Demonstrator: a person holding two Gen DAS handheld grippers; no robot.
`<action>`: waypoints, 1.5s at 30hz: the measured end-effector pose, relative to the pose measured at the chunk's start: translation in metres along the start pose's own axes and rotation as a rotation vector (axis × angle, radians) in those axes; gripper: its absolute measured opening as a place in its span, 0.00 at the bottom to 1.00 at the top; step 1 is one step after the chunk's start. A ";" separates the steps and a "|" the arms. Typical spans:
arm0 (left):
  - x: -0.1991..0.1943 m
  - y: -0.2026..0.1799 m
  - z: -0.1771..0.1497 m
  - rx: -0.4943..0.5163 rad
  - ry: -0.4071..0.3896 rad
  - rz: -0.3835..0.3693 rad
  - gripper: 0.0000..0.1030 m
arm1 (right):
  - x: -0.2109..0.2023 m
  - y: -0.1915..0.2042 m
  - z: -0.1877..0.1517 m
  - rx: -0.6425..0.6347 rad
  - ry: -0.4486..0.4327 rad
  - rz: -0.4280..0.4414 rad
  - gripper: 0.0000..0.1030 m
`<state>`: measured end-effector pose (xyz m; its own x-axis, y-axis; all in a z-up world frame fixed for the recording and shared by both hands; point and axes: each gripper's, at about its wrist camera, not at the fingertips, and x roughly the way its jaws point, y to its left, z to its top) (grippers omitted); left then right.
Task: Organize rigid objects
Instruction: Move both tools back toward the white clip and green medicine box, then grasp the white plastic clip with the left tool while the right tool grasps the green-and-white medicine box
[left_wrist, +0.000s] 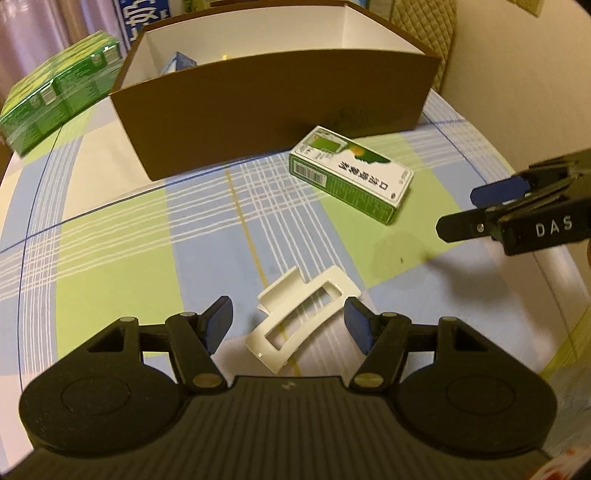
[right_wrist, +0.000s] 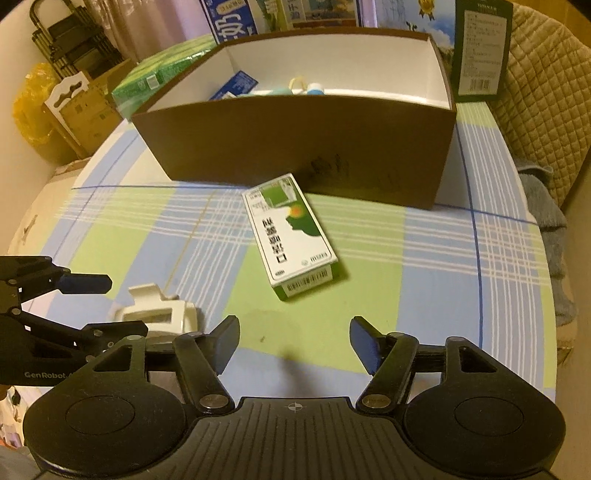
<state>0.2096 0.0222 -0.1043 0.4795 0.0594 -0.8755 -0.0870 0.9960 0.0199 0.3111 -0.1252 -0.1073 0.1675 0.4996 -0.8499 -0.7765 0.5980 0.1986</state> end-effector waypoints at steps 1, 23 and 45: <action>0.002 -0.001 -0.001 0.013 0.001 0.003 0.61 | 0.001 -0.001 -0.001 0.003 0.004 -0.002 0.62; 0.033 0.004 0.010 0.025 0.009 0.035 0.44 | 0.014 -0.002 0.001 0.021 0.034 -0.023 0.63; 0.049 0.054 0.035 -0.229 0.030 0.039 0.36 | 0.080 0.027 0.053 -0.205 -0.013 -0.067 0.64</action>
<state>0.2588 0.0812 -0.1294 0.4459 0.0923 -0.8903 -0.3028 0.9516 -0.0530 0.3359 -0.0361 -0.1437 0.2295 0.4720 -0.8512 -0.8705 0.4907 0.0374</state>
